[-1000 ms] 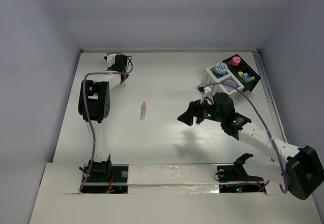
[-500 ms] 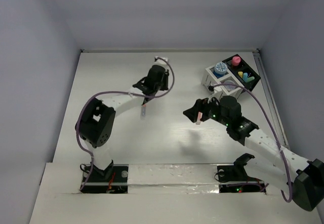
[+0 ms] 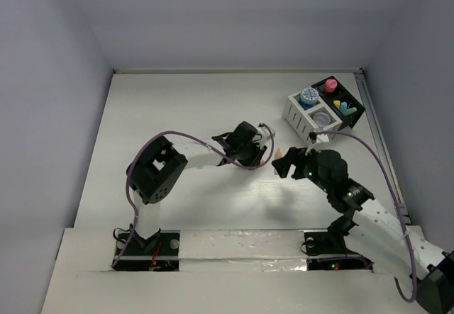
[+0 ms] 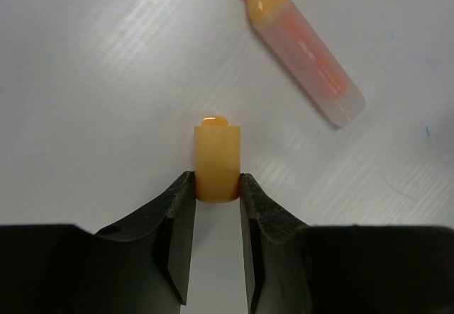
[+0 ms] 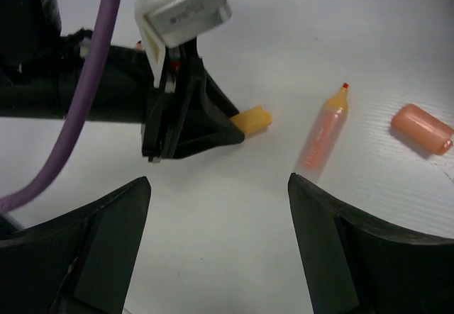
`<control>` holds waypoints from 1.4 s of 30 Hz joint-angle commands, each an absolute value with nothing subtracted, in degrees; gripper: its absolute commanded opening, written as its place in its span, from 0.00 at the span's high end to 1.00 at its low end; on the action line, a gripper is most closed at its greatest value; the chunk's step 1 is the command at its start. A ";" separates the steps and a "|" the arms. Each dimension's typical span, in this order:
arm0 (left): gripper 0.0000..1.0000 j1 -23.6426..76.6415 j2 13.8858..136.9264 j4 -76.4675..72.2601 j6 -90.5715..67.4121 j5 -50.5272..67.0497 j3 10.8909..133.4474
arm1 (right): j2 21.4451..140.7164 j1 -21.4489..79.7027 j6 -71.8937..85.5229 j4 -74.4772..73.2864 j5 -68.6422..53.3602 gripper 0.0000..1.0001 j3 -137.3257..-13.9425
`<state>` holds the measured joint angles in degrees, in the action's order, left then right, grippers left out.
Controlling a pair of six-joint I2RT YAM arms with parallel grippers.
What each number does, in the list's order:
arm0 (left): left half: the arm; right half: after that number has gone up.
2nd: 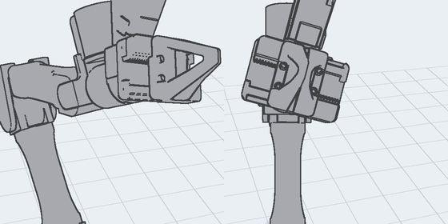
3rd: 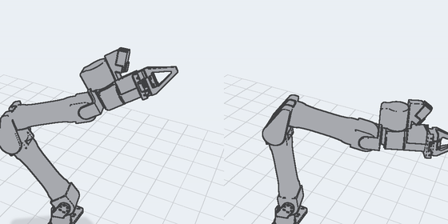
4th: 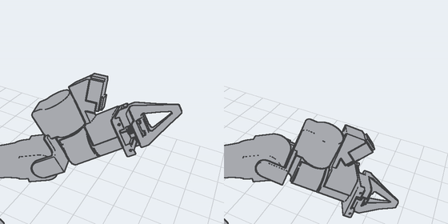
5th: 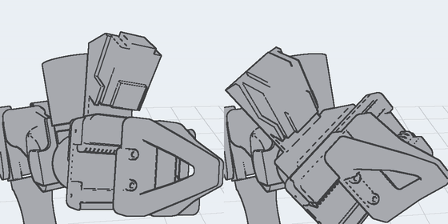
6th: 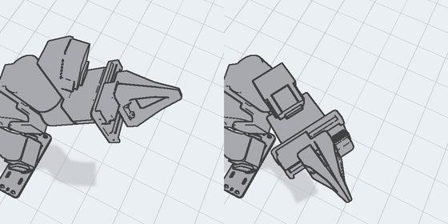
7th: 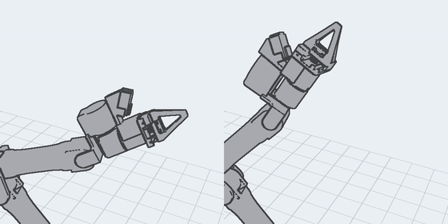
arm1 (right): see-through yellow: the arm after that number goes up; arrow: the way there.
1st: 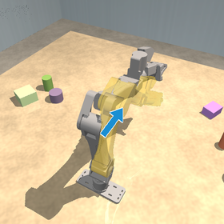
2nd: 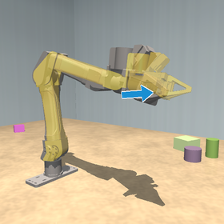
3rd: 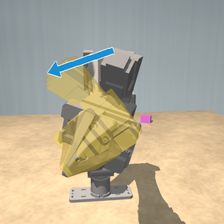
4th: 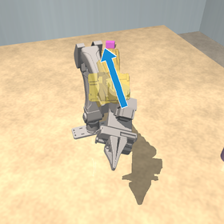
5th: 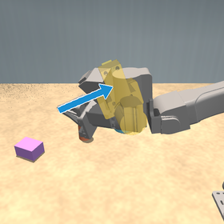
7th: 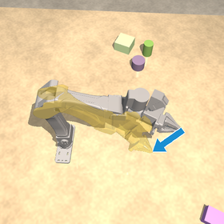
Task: Sort the stationery into containers
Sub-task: Place the pen cap at the center of the board.
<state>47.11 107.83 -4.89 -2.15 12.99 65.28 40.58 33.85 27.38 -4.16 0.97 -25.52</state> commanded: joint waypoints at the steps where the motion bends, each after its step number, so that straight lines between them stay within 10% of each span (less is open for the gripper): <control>1: 0.94 48.43 107.84 -1.93 2.11 14.07 67.15 | 38.23 34.19 29.35 -6.23 6.50 0.16 -24.44; 16: 0.22 48.96 106.87 1.67 3.87 -7.46 66.01 | 45.61 34.19 30.24 -5.71 7.38 0.16 -25.66; 42: 0.22 48.96 101.79 -4.30 1.06 -12.92 64.78 | 75.04 34.19 26.55 -1.05 16.51 0.17 -35.67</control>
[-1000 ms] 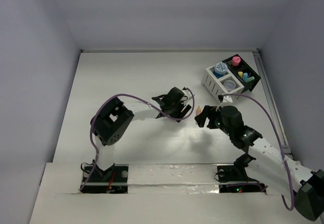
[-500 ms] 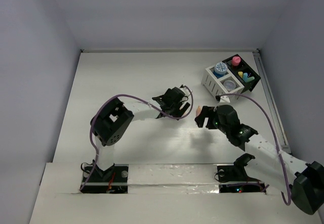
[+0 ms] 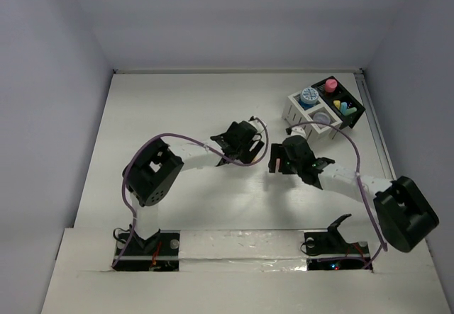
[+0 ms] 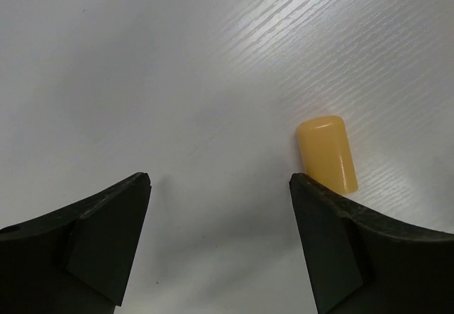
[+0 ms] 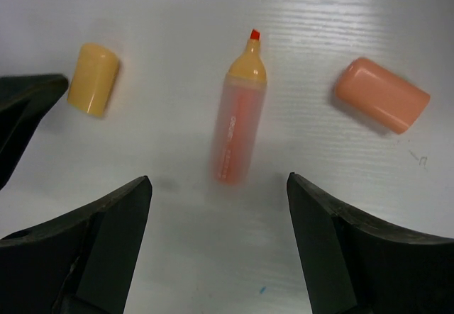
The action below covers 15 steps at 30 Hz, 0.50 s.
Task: Sort the stationery into containers
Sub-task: Place the pen cap at the center of the board, then pick up the pen from the center of the board.
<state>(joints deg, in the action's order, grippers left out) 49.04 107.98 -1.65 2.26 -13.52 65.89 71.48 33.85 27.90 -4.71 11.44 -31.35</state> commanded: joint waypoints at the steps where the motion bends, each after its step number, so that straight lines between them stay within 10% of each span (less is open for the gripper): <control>1: 0.22 48.96 100.99 -4.57 0.71 -12.75 64.08 | 76.54 34.19 26.37 -1.23 17.05 0.18 -37.77; 13: 0.23 47.91 84.65 -10.63 -10.53 -13.37 52.83 | 91.39 34.19 27.07 -3.78 24.78 0.45 -45.08; 15: 0.24 47.90 80.78 -13.61 -11.51 -8.39 49.58 | 92.11 34.19 26.63 -4.30 27.05 0.64 -45.87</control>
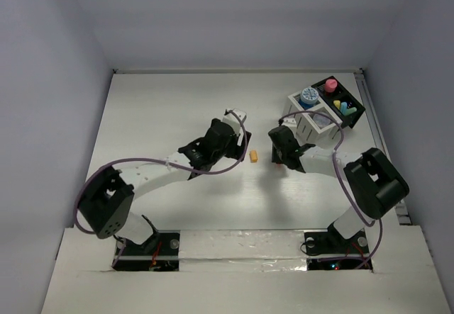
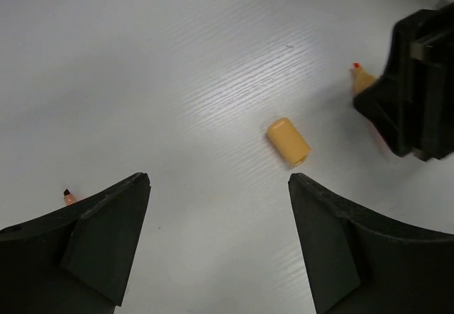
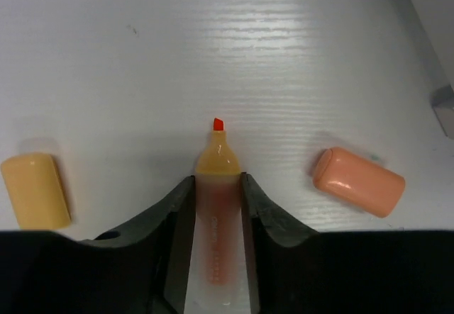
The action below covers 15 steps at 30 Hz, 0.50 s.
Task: Sort the stationery into containers
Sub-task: Pick up the pen from the center of the board.
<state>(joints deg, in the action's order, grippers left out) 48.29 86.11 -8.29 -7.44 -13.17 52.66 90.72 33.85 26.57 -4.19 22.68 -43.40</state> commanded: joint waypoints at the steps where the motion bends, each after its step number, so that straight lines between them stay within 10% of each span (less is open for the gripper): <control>1: 0.24 47.90 79.64 -14.49 -12.04 -6.61 48.61 | 92.20 34.19 26.63 -4.48 27.51 0.67 -46.05; 3: 0.25 47.90 76.65 -17.22 -14.06 -1.97 45.36 | 91.15 34.19 26.19 -4.66 28.82 0.90 -46.05; 6: 0.27 47.90 73.57 -20.29 -17.73 3.94 41.76 | 86.59 34.19 25.49 -5.45 29.09 0.99 -46.23; 15: 0.30 49.04 71.45 -38.74 -30.31 15.19 34.02 | 68.21 37.52 31.19 -0.62 13.99 1.00 -44.30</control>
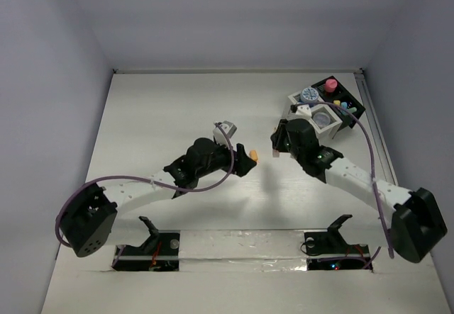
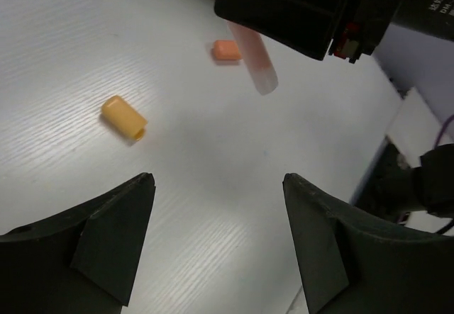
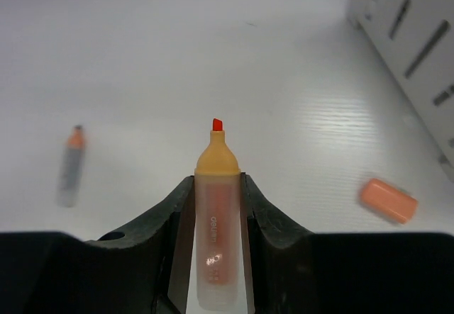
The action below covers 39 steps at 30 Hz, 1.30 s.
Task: Sort the stationery into containers
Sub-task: Pick up the pen from the center of the board.
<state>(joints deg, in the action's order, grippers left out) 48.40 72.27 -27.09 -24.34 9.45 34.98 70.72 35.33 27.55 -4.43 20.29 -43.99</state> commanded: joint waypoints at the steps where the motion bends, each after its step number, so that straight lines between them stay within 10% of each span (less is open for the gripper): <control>1: 0.30 49.04 71.80 -40.06 -31.71 15.47 33.84 | 67.33 37.53 31.64 1.12 13.37 1.00 -44.38; 34: 0.64 50.62 79.37 -43.50 -33.13 7.03 38.58 | 63.90 45.00 34.54 8.00 7.91 1.00 -43.51; 39: 0.88 50.62 79.98 -43.60 -33.14 6.94 38.76 | 63.46 45.53 35.42 7.91 7.30 1.00 -41.84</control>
<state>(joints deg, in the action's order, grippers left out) 50.68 79.70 -41.08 -34.28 7.84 36.47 65.17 44.34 34.26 5.69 9.04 -42.74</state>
